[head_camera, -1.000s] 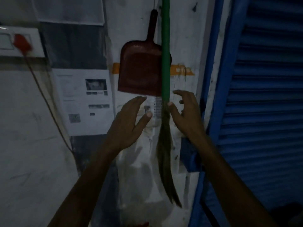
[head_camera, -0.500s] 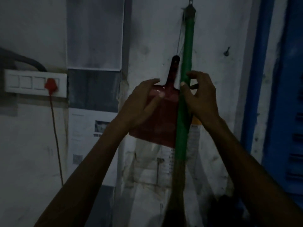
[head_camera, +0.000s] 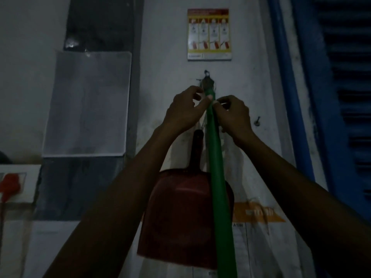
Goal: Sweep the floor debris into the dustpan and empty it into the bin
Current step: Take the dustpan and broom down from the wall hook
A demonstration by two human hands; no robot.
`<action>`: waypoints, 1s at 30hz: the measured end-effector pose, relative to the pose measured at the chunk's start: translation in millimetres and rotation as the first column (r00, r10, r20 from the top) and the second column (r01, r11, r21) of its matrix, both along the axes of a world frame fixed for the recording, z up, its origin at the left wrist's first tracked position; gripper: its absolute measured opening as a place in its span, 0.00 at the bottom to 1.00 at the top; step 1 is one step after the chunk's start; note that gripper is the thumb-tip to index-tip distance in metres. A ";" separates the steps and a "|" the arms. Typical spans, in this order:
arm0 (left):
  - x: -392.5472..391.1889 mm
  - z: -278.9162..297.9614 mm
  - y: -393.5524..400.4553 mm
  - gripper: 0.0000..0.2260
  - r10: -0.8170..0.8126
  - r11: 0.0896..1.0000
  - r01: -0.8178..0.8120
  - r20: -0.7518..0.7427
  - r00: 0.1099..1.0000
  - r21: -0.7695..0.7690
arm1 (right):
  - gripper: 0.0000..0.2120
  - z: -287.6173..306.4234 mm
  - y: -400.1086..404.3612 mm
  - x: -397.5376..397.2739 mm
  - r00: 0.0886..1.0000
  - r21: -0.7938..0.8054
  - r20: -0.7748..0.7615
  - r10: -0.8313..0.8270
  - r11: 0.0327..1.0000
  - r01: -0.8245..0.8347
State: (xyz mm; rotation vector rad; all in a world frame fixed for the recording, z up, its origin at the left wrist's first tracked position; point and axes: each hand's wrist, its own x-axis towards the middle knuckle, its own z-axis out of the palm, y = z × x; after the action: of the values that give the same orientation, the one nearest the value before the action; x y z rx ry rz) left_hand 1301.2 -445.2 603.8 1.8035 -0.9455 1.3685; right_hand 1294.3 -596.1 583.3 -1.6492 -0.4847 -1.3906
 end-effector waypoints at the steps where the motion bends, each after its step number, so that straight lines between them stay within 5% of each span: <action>1: -0.2 11.2 -2.8 0.22 -0.018 1.000 0.016 -0.044 0.999 -0.027 | 0.14 8.0 3.3 -1.6 0.999 0.034 -0.035 0.039 0.999 -0.038; 7: -2.8 61.8 -7.7 0.13 -0.333 0.906 0.196 -0.344 0.878 -0.375 | 0.18 45.3 14.2 7.1 0.960 0.242 -0.126 0.249 0.947 -0.213; 12: -3.5 72.6 -5.5 0.06 -0.316 0.915 0.146 -0.444 0.838 -0.375 | 0.11 64.4 14.3 16.0 0.975 0.326 -0.076 0.208 0.930 -0.173; 19: 2.0 70.4 -6.8 0.06 -0.322 0.931 0.228 -0.343 0.882 -0.286 | 0.11 79.0 17.4 19.3 0.994 0.280 0.097 0.046 0.957 -0.071; 30: 12.5 76.1 -8.4 0.07 -0.295 0.926 0.234 -0.179 0.939 -0.298 | 0.11 93.2 13.0 24.8 0.985 0.291 0.134 0.105 0.946 -0.141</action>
State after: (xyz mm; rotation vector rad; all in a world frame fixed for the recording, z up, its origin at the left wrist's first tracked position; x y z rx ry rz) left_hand 1313.7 -453.6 679.9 1.5185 -0.8049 1.0461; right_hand 1319.0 -583.1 676.5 -1.2776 -0.4132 -1.3970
